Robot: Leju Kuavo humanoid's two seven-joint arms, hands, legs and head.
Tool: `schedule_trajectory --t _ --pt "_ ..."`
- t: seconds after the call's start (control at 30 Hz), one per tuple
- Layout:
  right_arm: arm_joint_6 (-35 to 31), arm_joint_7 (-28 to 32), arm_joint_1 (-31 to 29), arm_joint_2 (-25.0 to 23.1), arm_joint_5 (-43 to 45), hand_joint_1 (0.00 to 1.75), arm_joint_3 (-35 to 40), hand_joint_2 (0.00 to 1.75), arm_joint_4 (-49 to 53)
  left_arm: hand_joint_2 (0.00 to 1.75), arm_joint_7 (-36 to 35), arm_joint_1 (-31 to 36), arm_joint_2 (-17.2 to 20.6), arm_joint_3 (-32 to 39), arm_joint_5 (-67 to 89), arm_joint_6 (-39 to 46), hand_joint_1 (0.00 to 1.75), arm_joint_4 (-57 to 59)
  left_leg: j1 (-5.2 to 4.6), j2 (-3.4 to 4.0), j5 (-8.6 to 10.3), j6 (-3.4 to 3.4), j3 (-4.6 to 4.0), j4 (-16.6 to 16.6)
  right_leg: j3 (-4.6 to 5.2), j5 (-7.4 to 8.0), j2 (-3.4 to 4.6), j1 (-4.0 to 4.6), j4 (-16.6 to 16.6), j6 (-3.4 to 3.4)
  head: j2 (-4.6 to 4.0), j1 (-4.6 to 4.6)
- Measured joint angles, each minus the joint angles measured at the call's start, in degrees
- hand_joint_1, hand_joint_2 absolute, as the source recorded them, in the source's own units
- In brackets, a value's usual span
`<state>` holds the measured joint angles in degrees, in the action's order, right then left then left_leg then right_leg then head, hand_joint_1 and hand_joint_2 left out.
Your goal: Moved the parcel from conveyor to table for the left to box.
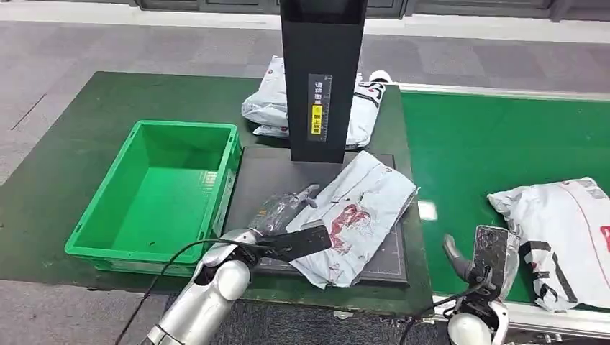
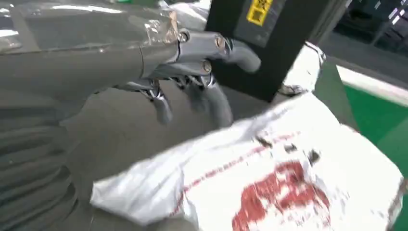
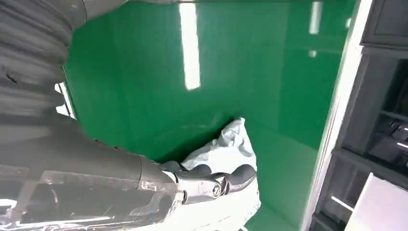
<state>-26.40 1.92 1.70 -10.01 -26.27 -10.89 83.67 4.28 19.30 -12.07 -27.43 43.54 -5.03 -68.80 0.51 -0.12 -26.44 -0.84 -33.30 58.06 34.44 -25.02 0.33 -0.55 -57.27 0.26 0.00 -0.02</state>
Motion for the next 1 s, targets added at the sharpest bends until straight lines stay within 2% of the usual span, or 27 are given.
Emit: schedule_trajectory --t 0.67,1.0 --pt "0.59 0.04 0.06 -0.35 -1.18 0.0 -0.74 1.75 0.28 1.75 -0.79 1.87 -0.04 -2.62 0.35 -0.42 0.0 3.93 0.0 0.01 0.01 -0.01 0.0 0.0 0.02 0.0 0.01 -0.01 -0.04 -0.01 0.0 0.0" --pt "2.1 -0.09 -0.9 -0.72 -2.54 0.0 -0.76 1.75 0.26 1.75 -3.58 4.21 -0.37 -7.72 6.89 -1.7 0.0 11.21 0.0 0.01 0.02 -0.01 0.0 0.0 0.01 0.0 0.01 -0.01 -0.04 -0.01 0.0 0.0"
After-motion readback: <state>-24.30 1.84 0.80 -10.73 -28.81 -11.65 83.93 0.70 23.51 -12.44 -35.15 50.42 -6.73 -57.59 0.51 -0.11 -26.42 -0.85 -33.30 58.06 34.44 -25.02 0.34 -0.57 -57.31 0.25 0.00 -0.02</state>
